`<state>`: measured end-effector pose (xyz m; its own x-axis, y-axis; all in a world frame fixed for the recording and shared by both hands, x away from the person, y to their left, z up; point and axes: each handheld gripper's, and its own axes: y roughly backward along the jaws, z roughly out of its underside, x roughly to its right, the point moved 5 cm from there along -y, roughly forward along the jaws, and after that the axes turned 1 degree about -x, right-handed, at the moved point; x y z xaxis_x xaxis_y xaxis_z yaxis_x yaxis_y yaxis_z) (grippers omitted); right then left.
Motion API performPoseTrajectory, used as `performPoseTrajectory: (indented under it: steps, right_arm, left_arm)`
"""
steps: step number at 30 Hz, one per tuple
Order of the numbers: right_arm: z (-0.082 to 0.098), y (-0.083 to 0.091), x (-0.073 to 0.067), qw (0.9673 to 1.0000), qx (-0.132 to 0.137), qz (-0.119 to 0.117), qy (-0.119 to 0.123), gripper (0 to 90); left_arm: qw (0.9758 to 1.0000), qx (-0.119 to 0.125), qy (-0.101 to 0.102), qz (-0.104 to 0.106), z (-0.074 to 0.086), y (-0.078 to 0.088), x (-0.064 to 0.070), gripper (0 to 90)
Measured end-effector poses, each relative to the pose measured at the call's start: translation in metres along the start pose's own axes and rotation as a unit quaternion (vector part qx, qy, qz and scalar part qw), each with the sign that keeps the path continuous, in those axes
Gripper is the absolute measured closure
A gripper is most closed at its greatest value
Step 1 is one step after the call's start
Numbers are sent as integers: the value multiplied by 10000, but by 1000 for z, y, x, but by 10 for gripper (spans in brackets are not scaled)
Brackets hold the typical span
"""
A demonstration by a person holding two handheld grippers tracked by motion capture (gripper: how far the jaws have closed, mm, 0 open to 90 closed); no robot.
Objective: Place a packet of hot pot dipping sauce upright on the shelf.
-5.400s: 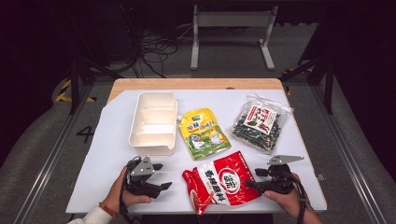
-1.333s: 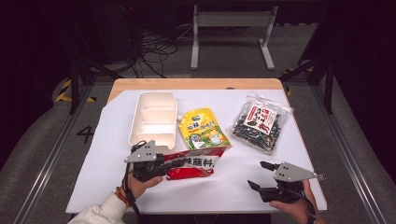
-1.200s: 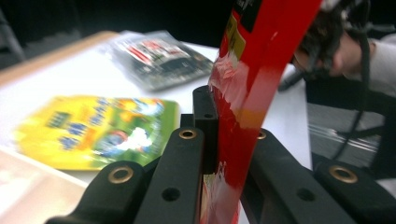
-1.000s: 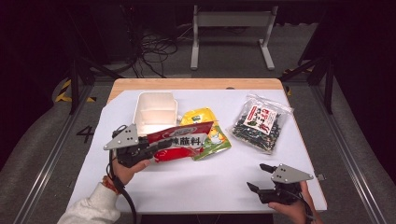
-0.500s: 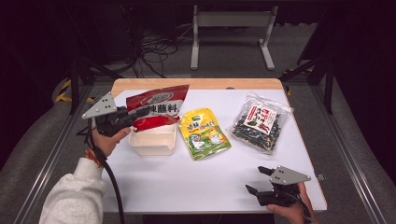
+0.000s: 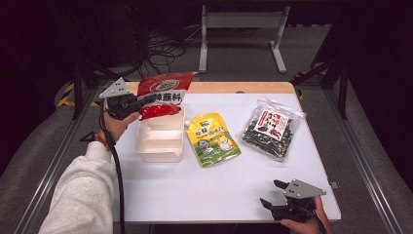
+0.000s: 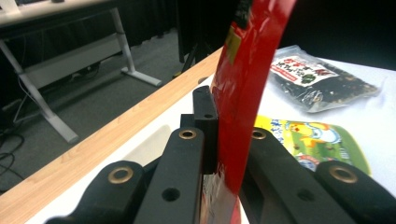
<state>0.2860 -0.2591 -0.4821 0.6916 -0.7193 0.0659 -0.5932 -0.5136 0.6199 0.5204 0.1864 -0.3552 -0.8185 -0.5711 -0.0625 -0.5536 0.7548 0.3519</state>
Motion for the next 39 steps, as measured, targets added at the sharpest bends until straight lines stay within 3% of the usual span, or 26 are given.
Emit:
performPoseTrajectory:
  steps: [9, 18, 22, 28, 34, 39]
  right_arm:
    - [1, 3, 1, 9999, -28, 153, -72, 220]
    - [5, -2, -5, 9996, -226, 137, 62, 214]
    - [6, -2, -5, 9996, -226, 175, 44, 210]
    - [5, -1, -7, 9997, -186, 145, 52, 211]
    - [2, 0, -7, 9999, -112, 73, 36, 216]
    - [0, -1, -8, 10000, -61, -17, 30, 221]
  left_arm:
    - [9995, -303, -30, 75, 7, -29, -16, 900]
    - [9995, -229, 171, 145, 16, -52, -32, 899]
    - [9989, -354, 257, 150, 25, -60, -35, 893]
    - [9981, -248, 537, 174, 34, -57, -39, 856]
    - [9979, -352, 536, 92, 41, -54, -38, 886]
    - [9971, -301, 692, 24, 48, -48, -41, 895]
